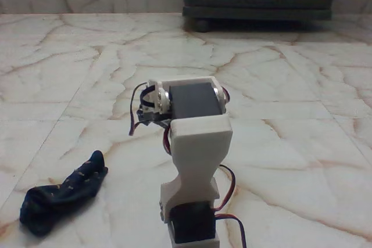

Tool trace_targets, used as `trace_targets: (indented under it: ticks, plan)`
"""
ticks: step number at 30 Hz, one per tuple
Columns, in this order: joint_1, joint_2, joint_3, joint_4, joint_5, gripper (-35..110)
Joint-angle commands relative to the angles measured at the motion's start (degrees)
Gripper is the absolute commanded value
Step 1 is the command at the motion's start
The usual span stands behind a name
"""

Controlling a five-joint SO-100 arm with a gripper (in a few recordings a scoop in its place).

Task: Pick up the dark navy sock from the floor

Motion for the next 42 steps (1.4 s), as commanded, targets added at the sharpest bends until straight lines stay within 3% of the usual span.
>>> trace_targets:
  ticks: [1, 16, 26, 42]
  plan:
    - [-2.0, -1.1, -4.3, 4.1, 2.1, 3]
    - [-15.7, -15.6, -17.9, 20.0, 23.4, 11]
    - [-26.2, -31.5, -30.1, 19.6, 31.2, 11]
    - [-34.4, -53.3, -49.9, 20.0, 40.0, 11]
